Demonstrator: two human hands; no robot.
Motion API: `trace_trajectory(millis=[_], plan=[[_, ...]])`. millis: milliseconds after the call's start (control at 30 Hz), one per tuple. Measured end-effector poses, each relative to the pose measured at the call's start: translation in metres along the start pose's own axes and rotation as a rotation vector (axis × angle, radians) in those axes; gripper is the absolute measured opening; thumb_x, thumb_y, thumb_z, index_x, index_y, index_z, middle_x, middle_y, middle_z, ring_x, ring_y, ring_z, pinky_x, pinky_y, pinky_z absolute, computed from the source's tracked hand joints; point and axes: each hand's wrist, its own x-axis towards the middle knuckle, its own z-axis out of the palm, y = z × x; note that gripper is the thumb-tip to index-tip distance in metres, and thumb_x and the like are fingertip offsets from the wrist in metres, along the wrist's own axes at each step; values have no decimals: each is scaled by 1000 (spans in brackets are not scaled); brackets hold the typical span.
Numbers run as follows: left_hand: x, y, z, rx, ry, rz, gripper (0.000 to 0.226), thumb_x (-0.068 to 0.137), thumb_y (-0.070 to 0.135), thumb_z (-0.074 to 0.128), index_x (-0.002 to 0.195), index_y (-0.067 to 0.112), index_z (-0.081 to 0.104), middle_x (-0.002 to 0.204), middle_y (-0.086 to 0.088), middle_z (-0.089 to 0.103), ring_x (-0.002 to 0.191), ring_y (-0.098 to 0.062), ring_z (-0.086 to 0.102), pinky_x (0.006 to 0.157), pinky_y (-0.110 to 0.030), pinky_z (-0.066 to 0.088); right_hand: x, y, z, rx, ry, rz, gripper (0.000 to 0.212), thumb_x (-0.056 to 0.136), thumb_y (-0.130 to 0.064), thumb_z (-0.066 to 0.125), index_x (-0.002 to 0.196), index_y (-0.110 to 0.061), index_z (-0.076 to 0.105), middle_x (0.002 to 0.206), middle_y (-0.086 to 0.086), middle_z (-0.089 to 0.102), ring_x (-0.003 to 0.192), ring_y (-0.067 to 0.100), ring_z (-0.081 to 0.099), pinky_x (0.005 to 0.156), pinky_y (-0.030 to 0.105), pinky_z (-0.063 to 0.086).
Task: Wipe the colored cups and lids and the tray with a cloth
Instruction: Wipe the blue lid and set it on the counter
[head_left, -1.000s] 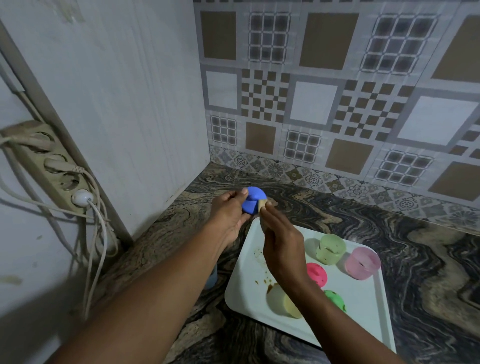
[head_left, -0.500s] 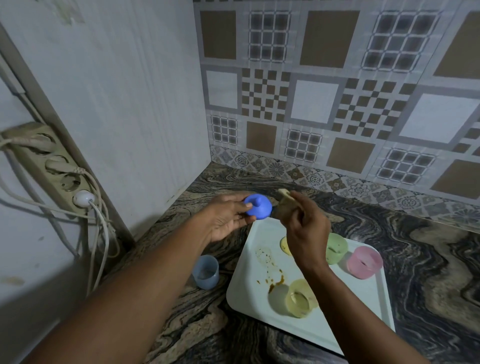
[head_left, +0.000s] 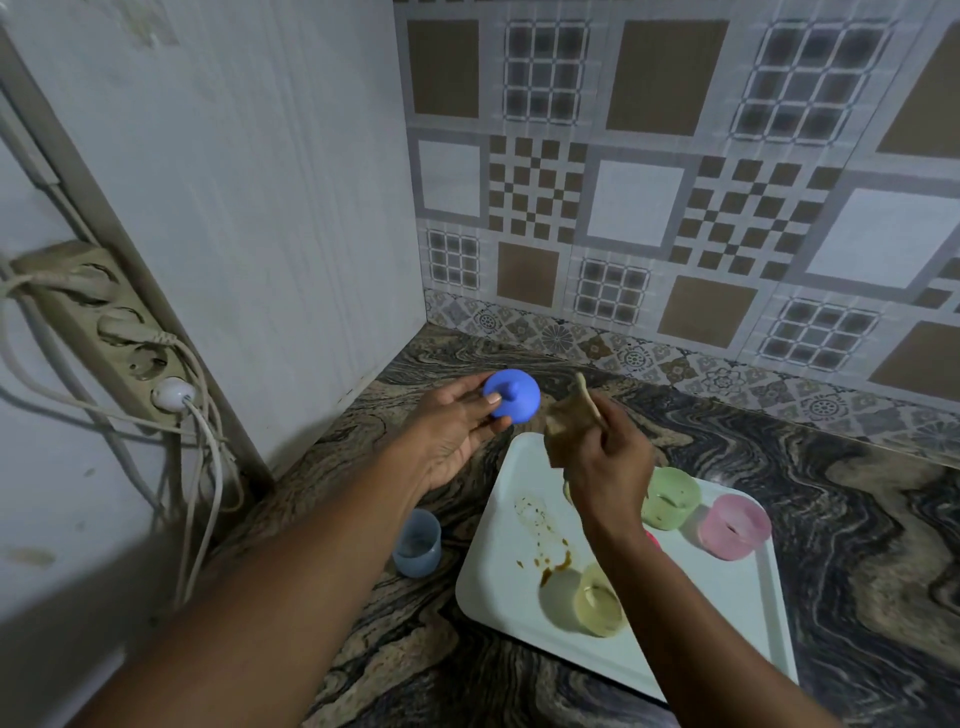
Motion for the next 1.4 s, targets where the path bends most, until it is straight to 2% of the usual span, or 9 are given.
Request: trace_trajectory(millis=[133,267,400,667,900,1067,1200,1300,1400], plan=[[1,-5,11,-17,-26,9,26,92,-4,63,115,8,66,111,-14,71,85,-19,74,64,-23,58,-15,-13,12,-79,-119,-229,46,87,7,53,127,-11,68,129,8,69,120,22,64,101,48,53],[-1,-9,4,-6,1,26,25,93,-4,61,115,7,66,119,-17,68,87,-20,73,64,-24,58,-14,-5,-1,-70,-201,-134,43,89,4,55,122,-19,72,101,7,77,88,22,73,75,43,59],[-3,-15,10,146,25,55,35,94,0,62,128,9,61,127,-18,64,107,-30,68,70,-29,60,7,-18,4,323,-187,375,22,97,-11,55,112,-16,70,60,16,66,42,25,56,44,32,40],[-7,-1,-3,1194,-213,527,35,83,24,80,116,34,73,128,11,53,116,-7,54,93,-24,48,35,-20,-11,434,-359,682,27,92,7,59,118,10,64,108,37,66,76,43,59,61,45,49],[-7,1,-1,1039,-183,503,9,79,26,83,81,26,74,104,10,75,100,-4,69,93,-38,54,38,-31,-16,490,-364,850,29,100,-7,52,124,6,62,86,21,64,51,27,57,41,33,42],[-7,-7,-4,811,-54,435,16,85,19,78,73,26,71,96,-3,77,96,-22,73,92,-53,56,16,-35,-16,402,-216,328,33,99,-4,46,117,-11,72,71,16,65,57,24,53,52,35,41],[-4,-9,0,798,22,445,15,90,20,72,77,19,66,89,-12,73,92,-34,70,85,-60,56,-14,-26,-2,23,-275,-154,36,95,4,54,123,-12,71,117,6,72,102,26,69,88,46,56],[-3,-11,-7,829,68,444,11,92,17,70,81,16,67,90,-7,74,90,-29,71,84,-57,57,-24,-13,-3,-121,-249,-345,37,90,9,60,117,-11,75,129,1,68,122,12,62,101,33,52],[-6,-12,-18,790,159,403,18,90,29,72,82,14,68,86,-11,72,86,-34,70,81,-57,57,-28,-8,-8,-85,-284,-299,35,89,8,56,104,-14,78,112,0,76,108,10,70,89,33,56]])
